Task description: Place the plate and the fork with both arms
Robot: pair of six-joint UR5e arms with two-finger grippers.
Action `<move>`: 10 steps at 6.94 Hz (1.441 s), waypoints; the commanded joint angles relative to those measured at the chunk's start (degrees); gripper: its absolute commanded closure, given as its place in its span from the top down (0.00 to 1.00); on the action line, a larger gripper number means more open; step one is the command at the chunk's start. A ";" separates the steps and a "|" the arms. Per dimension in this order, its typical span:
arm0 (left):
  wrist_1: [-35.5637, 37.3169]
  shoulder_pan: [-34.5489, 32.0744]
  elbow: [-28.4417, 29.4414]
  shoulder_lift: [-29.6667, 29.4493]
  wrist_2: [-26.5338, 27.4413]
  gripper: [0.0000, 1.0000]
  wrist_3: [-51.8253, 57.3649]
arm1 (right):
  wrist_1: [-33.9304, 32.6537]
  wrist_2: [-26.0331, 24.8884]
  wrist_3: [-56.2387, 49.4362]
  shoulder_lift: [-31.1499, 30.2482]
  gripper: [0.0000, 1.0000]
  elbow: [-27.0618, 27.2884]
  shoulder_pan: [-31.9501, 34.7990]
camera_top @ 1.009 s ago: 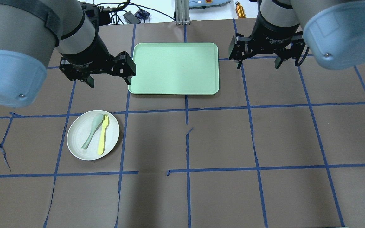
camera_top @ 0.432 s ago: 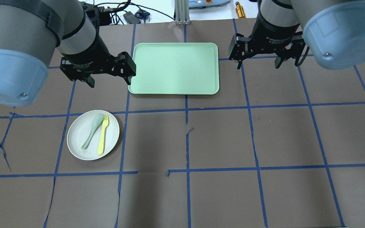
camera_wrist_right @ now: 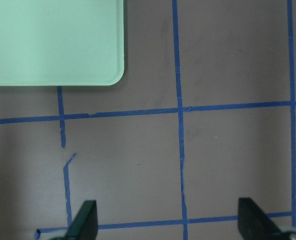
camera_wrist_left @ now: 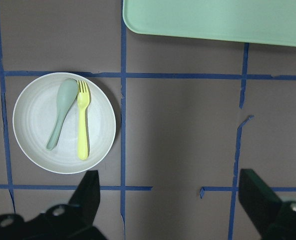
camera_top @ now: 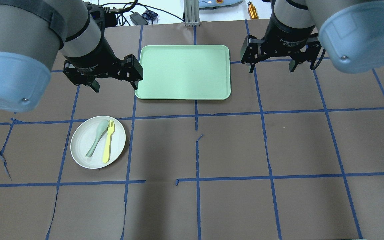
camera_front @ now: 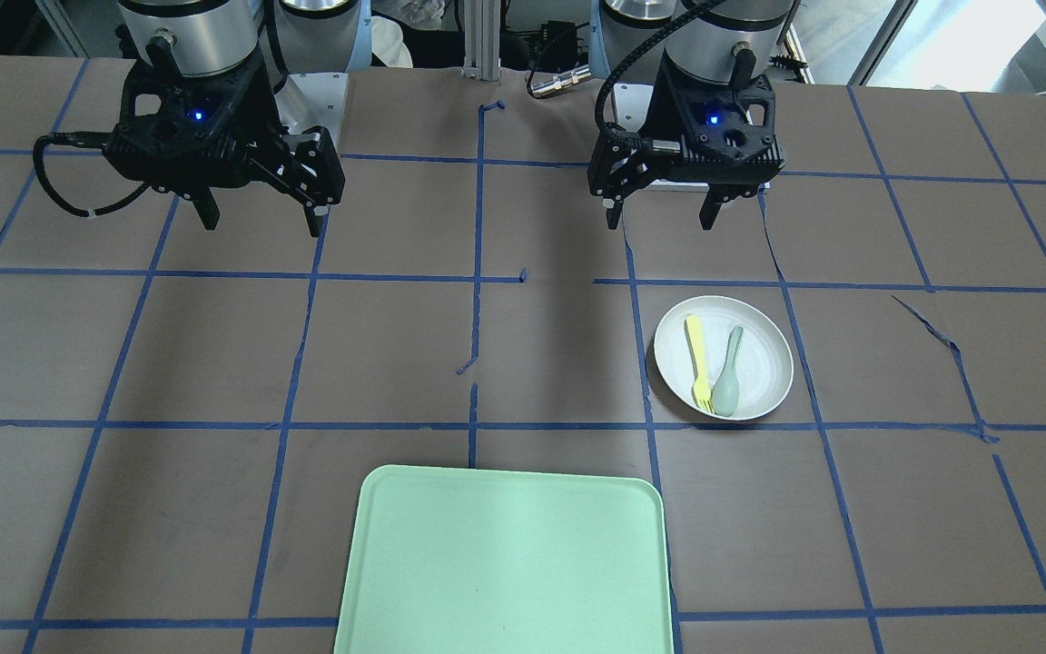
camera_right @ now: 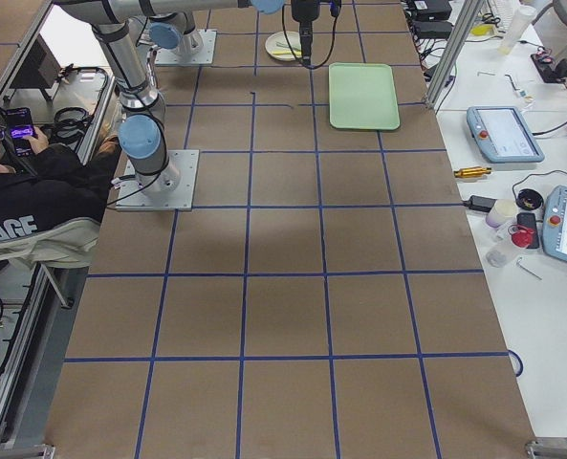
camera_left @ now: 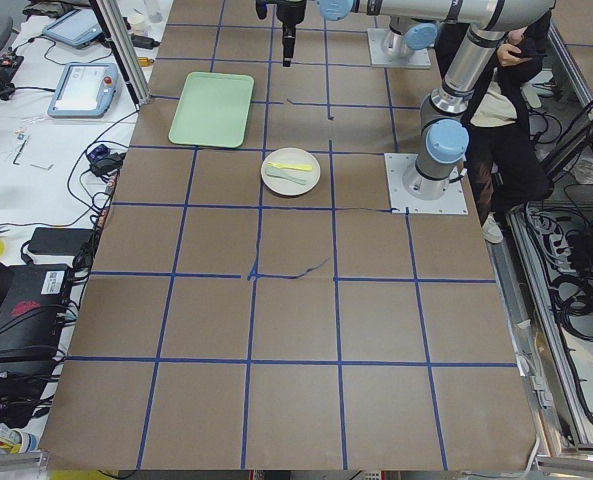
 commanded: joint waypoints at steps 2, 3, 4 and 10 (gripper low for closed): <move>0.00 0.00 0.00 0.00 -0.04 1.00 0.00 | 0.00 -0.02 0.00 -0.03 1.00 0.07 -0.07; 0.00 0.00 0.00 0.00 0.05 1.00 0.00 | 0.09 -0.02 0.00 0.06 1.00 0.07 0.02; 0.00 0.00 0.00 0.00 -0.04 1.00 0.00 | 0.09 -0.02 0.00 -0.03 1.00 -0.01 -0.07; 14.26 17.52 -18.05 -0.62 0.49 1.00 22.52 | 0.17 0.06 0.17 -0.03 1.00 0.16 0.02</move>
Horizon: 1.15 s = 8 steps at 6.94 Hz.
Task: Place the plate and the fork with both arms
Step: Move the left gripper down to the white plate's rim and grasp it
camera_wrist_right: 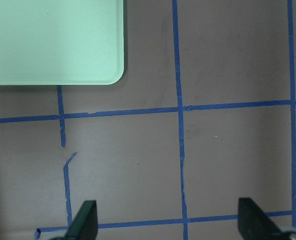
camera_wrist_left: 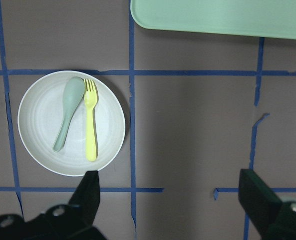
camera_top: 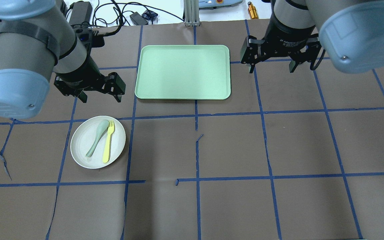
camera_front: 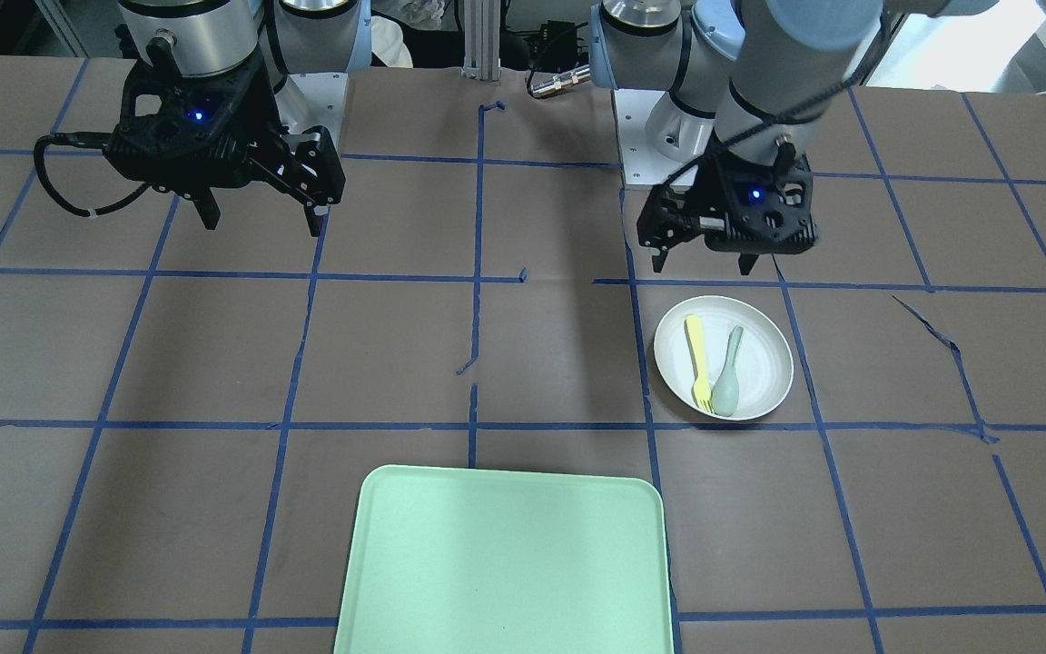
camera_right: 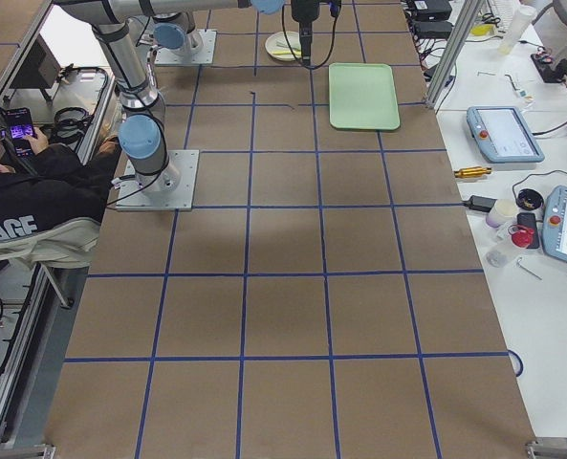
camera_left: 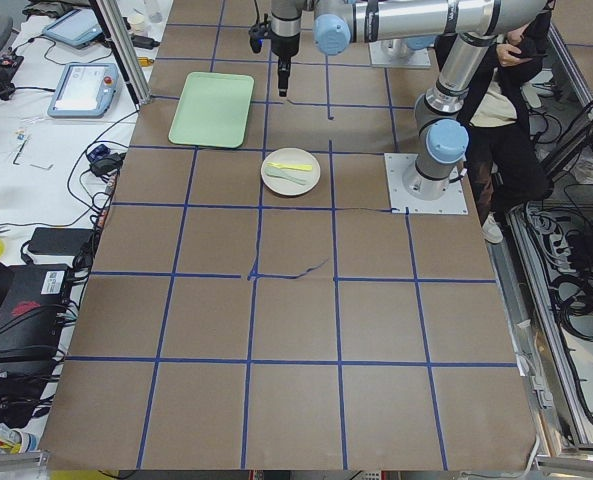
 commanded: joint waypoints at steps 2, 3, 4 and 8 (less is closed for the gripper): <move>16.30 18.32 -16.65 -1.53 -0.86 0.95 19.14 | 0.04 0.05 0.16 0.00 1.00 0.16 0.02; 17.04 22.56 -19.39 -2.93 -1.30 0.90 22.95 | 0.04 0.05 0.16 0.00 1.00 0.25 0.02; 20.88 23.56 -20.55 -4.95 -1.48 0.90 22.99 | 0.04 0.05 0.34 0.00 1.00 0.33 0.02; 34.25 24.00 -24.34 -12.68 -1.22 0.72 22.81 | 0.04 -0.04 0.08 0.08 1.00 0.34 0.02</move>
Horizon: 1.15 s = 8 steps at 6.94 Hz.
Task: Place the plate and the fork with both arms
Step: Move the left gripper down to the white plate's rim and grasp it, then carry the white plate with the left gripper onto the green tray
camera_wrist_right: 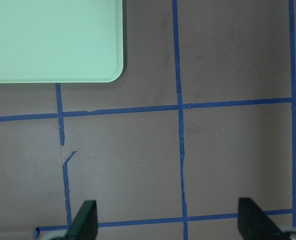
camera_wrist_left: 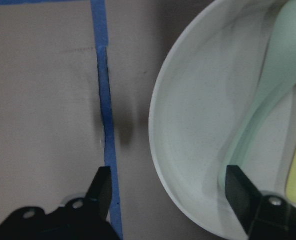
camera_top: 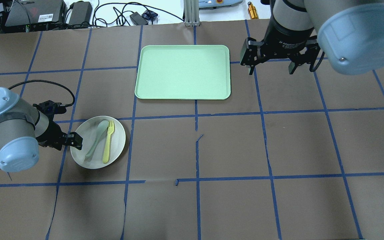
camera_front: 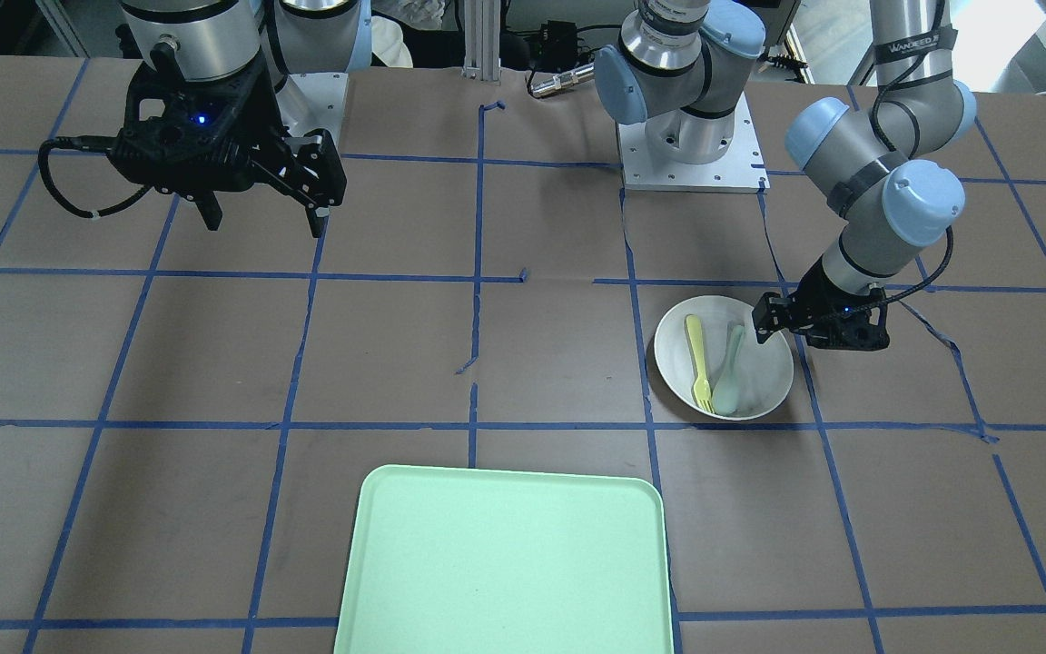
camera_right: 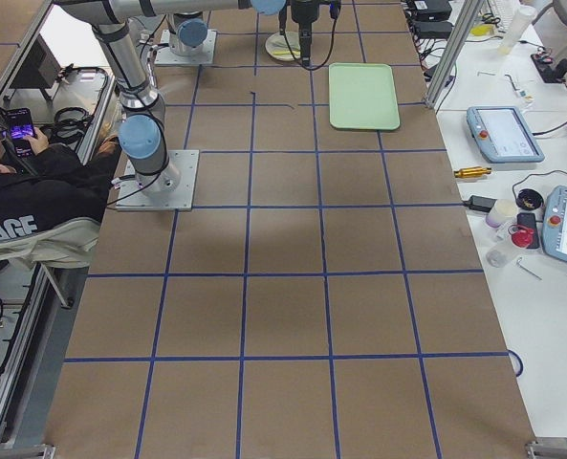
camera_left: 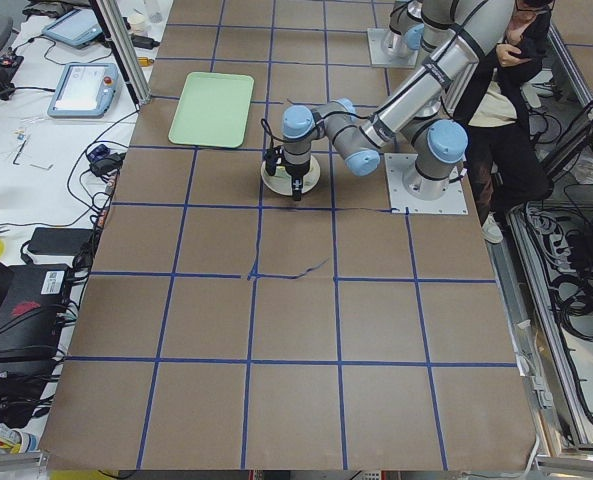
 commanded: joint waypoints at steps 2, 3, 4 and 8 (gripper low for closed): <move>3.48 0.09 0.40 -3.38 0.58 0.00 -0.52 | 0.00 0.08 0.07 0.00 1.00 0.11 -0.01; 3.21 0.00 0.67 -3.29 0.58 0.00 -0.78 | 0.00 0.00 0.07 -0.09 1.00 0.11 0.07; 2.86 -0.26 0.93 -3.21 0.06 0.00 -1.30 | 0.00 0.08 0.16 -0.09 1.00 0.11 -0.01; -18.19 -4.99 17.23 -4.77 -15.97 0.00 -8.39 | 0.00 0.00 0.16 -0.09 1.00 0.20 0.08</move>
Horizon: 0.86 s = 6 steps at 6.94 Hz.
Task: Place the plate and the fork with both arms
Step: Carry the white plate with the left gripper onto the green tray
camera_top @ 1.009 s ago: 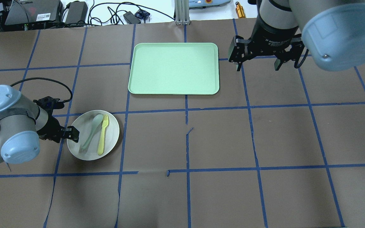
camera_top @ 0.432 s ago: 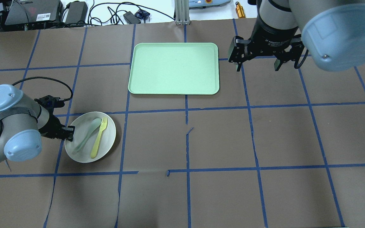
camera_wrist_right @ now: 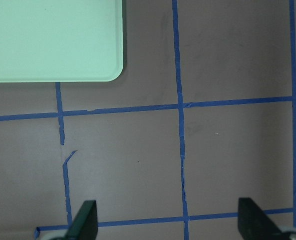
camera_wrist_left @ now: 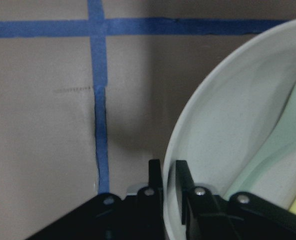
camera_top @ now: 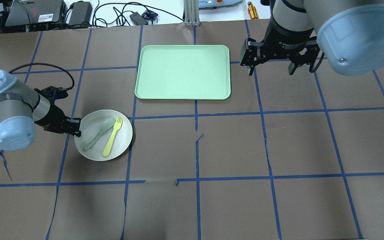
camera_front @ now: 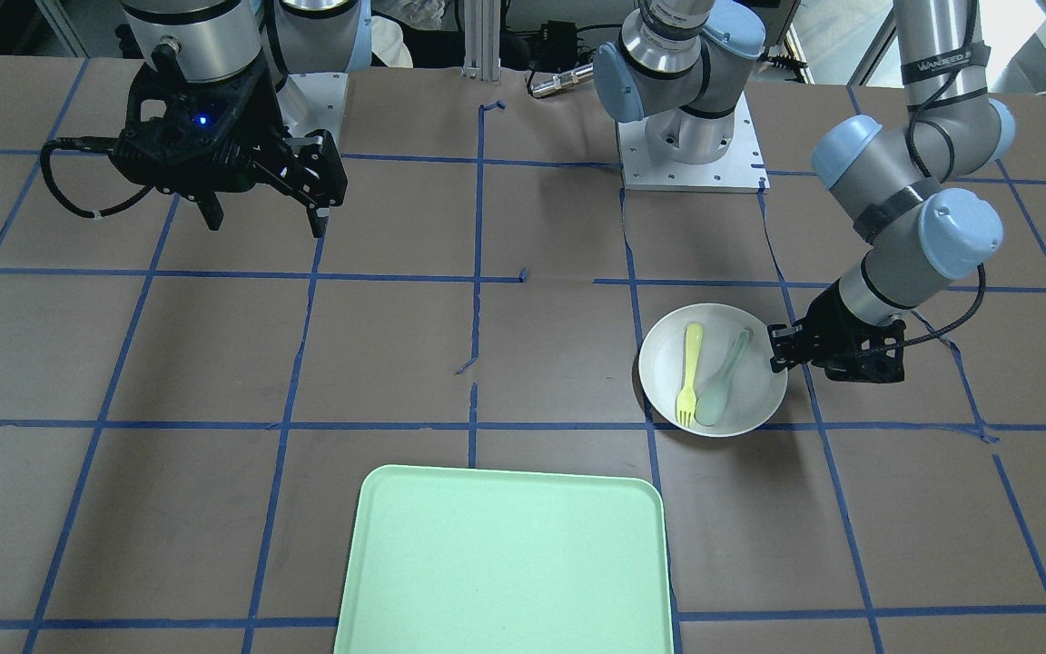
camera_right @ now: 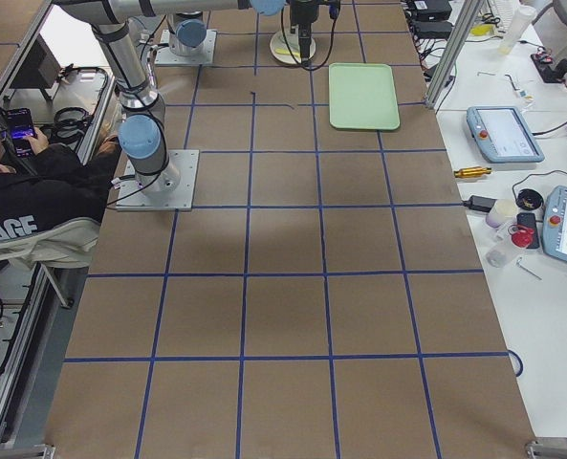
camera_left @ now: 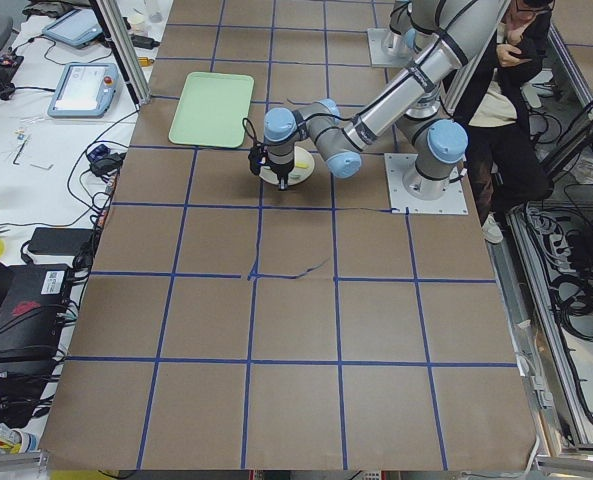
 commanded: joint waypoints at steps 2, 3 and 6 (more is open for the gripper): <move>-4.89 -7.45 12.03 -6.67 -14.83 0.00 -12.65 | 0.00 -0.02 -0.06 0.09 1.00 0.01 0.01; -4.89 -11.40 17.81 -10.53 -14.87 0.00 -16.51 | 0.00 -0.02 0.03 0.00 1.00 0.01 0.01; 2.95 -22.14 29.90 -23.54 -13.12 0.00 -33.82 | 0.00 -0.02 0.12 0.00 1.00 0.01 0.01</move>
